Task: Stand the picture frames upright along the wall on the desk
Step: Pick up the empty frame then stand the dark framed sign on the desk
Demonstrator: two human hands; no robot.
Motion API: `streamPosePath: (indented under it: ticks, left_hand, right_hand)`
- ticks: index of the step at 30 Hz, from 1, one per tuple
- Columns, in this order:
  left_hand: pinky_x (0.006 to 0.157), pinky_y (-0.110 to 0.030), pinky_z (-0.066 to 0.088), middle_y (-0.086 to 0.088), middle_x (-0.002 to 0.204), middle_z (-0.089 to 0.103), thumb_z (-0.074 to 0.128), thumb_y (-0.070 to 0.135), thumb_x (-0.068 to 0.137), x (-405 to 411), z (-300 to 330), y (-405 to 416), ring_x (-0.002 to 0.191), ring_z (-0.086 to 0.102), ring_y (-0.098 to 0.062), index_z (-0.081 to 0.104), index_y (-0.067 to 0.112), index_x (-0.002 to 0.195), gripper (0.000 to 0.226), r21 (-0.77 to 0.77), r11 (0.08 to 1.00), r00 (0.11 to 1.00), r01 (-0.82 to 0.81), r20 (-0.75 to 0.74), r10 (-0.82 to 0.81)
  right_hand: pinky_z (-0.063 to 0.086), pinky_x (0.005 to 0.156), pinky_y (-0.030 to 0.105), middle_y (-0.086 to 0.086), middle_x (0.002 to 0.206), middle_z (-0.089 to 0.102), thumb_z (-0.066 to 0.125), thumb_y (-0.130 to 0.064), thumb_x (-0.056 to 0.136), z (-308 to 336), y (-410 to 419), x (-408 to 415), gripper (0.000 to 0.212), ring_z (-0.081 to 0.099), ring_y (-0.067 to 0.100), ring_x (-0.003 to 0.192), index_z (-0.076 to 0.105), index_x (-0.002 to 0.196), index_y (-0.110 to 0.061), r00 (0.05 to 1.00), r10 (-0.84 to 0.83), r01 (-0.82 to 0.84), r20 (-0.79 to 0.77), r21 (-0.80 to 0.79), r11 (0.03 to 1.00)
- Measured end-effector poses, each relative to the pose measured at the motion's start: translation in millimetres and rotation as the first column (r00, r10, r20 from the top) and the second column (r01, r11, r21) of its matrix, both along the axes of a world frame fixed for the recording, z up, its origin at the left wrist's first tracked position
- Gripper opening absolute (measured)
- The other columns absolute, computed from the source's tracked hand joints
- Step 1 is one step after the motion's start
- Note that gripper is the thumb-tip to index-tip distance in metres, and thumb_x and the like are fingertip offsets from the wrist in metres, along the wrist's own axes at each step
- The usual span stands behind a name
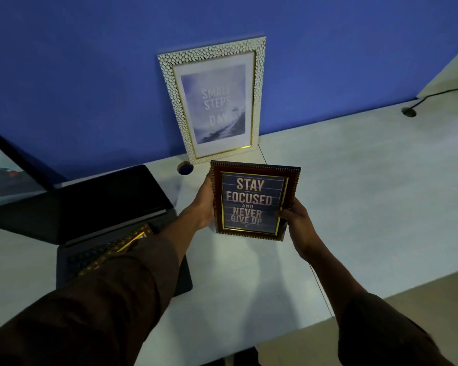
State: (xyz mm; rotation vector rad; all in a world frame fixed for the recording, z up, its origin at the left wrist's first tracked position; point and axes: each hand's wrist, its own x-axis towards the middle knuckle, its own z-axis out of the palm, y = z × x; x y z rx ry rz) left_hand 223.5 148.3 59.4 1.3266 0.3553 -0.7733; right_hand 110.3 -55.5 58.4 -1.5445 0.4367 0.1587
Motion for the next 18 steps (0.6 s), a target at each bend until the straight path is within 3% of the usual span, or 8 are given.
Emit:
streamPosePath:
  ticks: [2,4,9,13,16,18]
  left_hand:
    - [0.074,-0.035,0.054,0.003,0.089,0.082,0.023,0.061,0.104,0.0,-4.6,-5.3,0.081,0.078,-0.016,0.072,0.024,0.098,0.062,-0.003,1.0,1.0,-0.03,0.006,0.03]
    - [0.076,-0.036,0.055,0.005,0.086,0.082,0.019,0.062,0.104,4.0,-9.6,-15.8,0.076,0.079,-0.014,0.071,0.025,0.099,0.064,-0.008,0.999,0.999,-0.042,-0.001,0.042]
    - [0.088,-0.043,0.057,0.001,0.094,0.082,0.02,0.065,0.102,12.6,-18.2,-27.6,0.084,0.079,-0.02,0.074,0.025,0.101,0.067,-0.005,0.995,0.995,-0.098,-0.009,0.098]
    - [0.094,-0.045,0.055,0.001,0.095,0.082,0.019,0.065,0.102,10.8,-22.8,-32.0,0.087,0.078,-0.021,0.074,0.025,0.102,0.068,0.024,0.987,0.987,-0.16,0.026,0.16]
    - [0.087,-0.041,0.057,0.007,0.085,0.082,0.017,0.062,0.104,5.9,-24.4,-33.6,0.078,0.078,-0.014,0.072,0.027,0.101,0.066,0.092,0.974,0.978,-0.208,0.044,0.204]
    - [0.076,-0.035,0.056,0.011,0.077,0.08,0.015,0.06,0.104,2.2,-21.9,-33.8,0.07,0.077,-0.009,0.07,0.029,0.098,0.064,0.164,0.961,0.974,-0.223,0.062,0.216]
  right_hand:
    - [0.06,0.073,0.022,-0.009,0.114,0.075,0.04,0.009,0.099,-3.5,-2.4,1.4,0.047,0.073,0.008,0.103,0.059,0.127,-0.023,1.0,0.006,-0.006,-0.006,-0.011,1.0]
    - [0.06,0.075,0.022,-0.009,0.116,0.074,0.043,0.012,0.097,-8.6,-11.7,7.1,0.05,0.072,0.008,0.105,0.059,0.125,-0.026,1.0,0.018,-0.018,0.004,-0.012,1.0]
    - [0.061,0.079,0.026,-0.001,0.123,0.072,0.049,0.017,0.092,-19.1,-24.9,17.7,0.055,0.071,0.015,0.112,0.058,0.129,-0.023,0.998,0.056,-0.057,0.04,0.038,0.998]
    - [0.061,0.079,0.026,-0.004,0.121,0.073,0.058,0.012,0.09,-22.2,-28.2,19.5,0.053,0.071,0.015,0.111,0.058,0.128,-0.024,0.996,0.07,-0.073,0.048,0.057,0.996]
    - [0.061,0.074,0.022,0.001,0.128,0.069,0.062,0.006,0.093,-22.8,-27.5,18.1,0.051,0.071,0.011,0.108,0.053,0.135,-0.021,0.996,0.087,-0.088,0.021,0.045,0.995]
    - [0.059,0.07,0.017,-0.001,0.132,0.066,0.067,-0.01,0.095,-23.0,-27.1,17.1,0.051,0.068,0.01,0.11,0.049,0.139,-0.027,0.994,0.103,-0.104,-0.03,-0.027,0.994]
